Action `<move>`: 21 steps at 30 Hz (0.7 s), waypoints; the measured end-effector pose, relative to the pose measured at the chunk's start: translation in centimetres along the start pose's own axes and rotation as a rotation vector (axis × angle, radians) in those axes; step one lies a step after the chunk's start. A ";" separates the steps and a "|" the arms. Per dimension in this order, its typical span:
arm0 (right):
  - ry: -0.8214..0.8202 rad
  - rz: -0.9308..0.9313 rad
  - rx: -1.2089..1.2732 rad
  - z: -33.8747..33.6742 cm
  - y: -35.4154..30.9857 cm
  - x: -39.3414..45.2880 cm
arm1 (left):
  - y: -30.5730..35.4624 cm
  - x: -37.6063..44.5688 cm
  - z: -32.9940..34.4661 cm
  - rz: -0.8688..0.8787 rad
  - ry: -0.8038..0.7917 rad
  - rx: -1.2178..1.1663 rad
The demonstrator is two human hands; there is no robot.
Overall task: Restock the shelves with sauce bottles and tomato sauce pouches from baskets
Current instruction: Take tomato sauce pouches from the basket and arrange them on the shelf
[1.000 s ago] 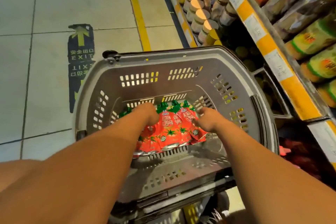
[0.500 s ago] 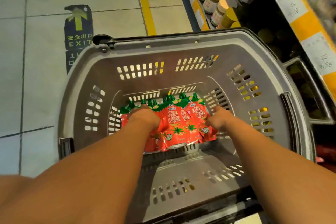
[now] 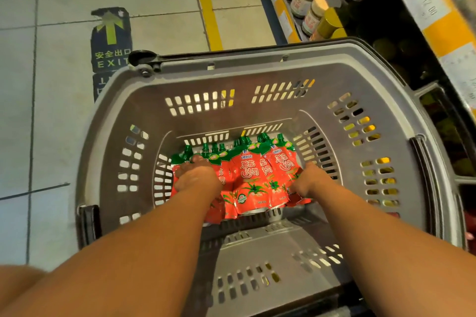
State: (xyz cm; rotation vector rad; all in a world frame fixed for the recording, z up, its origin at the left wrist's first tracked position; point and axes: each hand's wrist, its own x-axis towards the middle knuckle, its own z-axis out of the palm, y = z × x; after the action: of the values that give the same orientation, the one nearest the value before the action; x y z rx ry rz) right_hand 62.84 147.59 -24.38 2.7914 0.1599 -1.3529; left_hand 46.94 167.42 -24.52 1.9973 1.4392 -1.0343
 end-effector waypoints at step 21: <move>-0.223 0.003 0.228 1.7 -0.3 3.6 | 0.0 -0.7 -0.2 -0.021 -0.024 -0.244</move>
State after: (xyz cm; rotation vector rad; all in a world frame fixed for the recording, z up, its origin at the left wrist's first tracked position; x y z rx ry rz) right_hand 63.72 148.06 -28.30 2.7819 -0.0061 -1.7708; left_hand 46.85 167.16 -23.91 1.7940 1.4989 -0.8431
